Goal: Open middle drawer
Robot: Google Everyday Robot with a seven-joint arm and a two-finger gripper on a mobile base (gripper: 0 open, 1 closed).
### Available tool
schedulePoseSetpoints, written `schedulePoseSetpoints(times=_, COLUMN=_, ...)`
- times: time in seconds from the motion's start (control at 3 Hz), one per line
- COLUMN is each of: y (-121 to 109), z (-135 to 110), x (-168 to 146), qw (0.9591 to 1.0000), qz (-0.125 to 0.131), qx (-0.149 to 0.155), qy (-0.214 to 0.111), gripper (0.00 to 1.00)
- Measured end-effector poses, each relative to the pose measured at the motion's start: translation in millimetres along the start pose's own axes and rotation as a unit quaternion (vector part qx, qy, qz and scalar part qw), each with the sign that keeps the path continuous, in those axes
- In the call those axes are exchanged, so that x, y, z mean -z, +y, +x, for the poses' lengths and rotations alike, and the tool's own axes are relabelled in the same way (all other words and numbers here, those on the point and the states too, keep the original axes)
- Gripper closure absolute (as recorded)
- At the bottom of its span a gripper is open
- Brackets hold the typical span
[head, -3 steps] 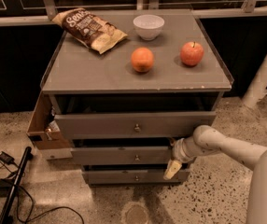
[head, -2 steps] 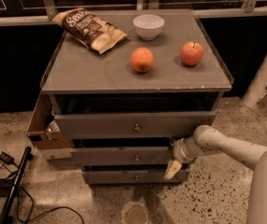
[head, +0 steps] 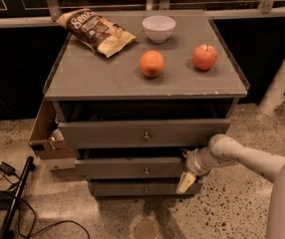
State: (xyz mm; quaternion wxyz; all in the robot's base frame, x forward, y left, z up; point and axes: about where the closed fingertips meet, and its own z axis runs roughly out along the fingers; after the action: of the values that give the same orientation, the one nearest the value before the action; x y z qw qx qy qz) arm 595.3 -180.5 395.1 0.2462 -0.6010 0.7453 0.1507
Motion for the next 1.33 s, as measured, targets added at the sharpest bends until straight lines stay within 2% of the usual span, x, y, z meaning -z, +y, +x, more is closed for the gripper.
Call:
schedulePoseSetpoints(times=0.67, y=11.0, z=4.5, x=7.1, qw=0.9999, qz=-0.013, qx=-0.011, qy=0.002, gripper=0.0)
schedulePoseSetpoints(times=1.0, y=47.5, z=25.4, x=27.0, qw=0.9977, qz=-0.053, qx=-0.038, qy=0.02, gripper=0.0)
schedulePoseSetpoints(times=1.33, y=55.7, z=27.6, x=31.4, qw=0.9969, qz=-0.062, qx=-0.041, qy=0.025, gripper=0.0)
